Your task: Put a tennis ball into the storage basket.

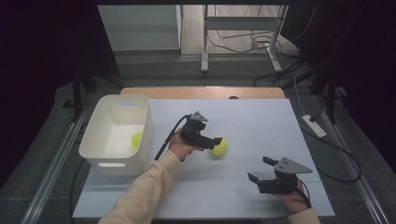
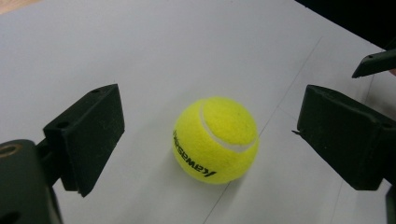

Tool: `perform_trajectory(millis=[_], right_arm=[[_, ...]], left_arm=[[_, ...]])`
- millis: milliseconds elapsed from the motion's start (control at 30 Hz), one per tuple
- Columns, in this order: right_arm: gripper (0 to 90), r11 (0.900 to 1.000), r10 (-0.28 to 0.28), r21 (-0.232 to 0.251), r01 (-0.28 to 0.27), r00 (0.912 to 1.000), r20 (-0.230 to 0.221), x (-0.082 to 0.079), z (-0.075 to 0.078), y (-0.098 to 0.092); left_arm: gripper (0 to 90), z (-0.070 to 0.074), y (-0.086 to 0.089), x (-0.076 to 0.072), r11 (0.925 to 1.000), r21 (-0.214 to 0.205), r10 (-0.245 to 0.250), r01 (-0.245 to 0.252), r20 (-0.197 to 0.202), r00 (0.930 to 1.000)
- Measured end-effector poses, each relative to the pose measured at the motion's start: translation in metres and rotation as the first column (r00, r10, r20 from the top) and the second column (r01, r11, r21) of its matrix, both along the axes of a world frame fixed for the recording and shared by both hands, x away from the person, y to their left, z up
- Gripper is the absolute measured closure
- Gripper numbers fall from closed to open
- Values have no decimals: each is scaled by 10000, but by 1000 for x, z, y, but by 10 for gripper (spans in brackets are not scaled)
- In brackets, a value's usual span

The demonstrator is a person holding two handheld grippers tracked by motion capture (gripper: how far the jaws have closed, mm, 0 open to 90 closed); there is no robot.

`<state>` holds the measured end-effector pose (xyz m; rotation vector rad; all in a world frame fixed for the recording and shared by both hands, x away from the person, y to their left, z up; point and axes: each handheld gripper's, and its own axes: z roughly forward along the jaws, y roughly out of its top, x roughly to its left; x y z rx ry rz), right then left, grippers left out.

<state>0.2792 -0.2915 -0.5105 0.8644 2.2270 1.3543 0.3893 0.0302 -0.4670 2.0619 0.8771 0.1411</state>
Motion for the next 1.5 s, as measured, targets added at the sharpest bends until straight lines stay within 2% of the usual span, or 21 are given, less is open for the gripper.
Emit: perform_trajectory(millis=[467, 767, 1200, 1500], right_arm=[[128, 10000, 19, 11, -19, 10000, 11, 0, 0, 0], [128, 10000, 26, 21, -26, 10000, 19, 0, 0, 0], [127, 10000, 27, 25, -27, 10000, 19, 0, 0, 0], [128, 10000, 39, 44, -39, 10000, 23, 0, 0, 0]], left_arm=[[75, -9, -10, 6, 9997, -17, -250, 250, -233, 9994], [71, -15, -15, 9, 9997, -1, -231, 231, -395, 9990], [69, -23, -25, 11, 9981, 340, -496, 514, -524, 9974], [60, -33, -32, 12, 9958, 711, -519, 579, -836, 9951]])
